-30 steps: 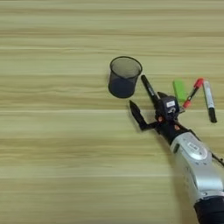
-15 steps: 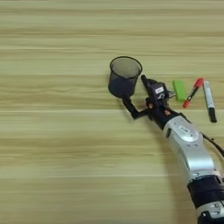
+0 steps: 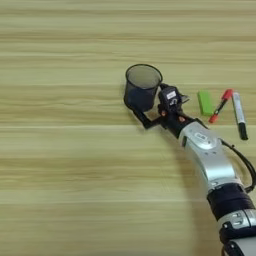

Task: Move the objects on the table

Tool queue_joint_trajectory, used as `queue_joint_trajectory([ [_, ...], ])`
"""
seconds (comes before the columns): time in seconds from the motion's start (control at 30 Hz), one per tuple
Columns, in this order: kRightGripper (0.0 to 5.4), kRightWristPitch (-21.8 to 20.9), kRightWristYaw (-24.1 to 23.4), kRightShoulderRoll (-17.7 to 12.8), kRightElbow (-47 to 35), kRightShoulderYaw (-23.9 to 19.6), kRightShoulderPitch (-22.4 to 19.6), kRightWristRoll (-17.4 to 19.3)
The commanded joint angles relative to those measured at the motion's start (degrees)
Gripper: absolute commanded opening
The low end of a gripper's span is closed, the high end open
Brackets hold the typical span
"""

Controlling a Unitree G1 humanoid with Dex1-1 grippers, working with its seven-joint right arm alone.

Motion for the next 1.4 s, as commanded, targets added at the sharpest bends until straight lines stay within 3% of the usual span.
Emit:
queue_joint_trajectory([
  [0.03,5.38,-2.3,-0.2,-0.7,0.3,-0.6,-5.9,0.1],
  [0.57,5.38,-5.6,0.1,-0.2,10.1,-1.1,-12.3,0.0],
  [1.4,5.38,-9.8,0.2,0.5,21.0,-1.7,-18.3,-0.2],
])
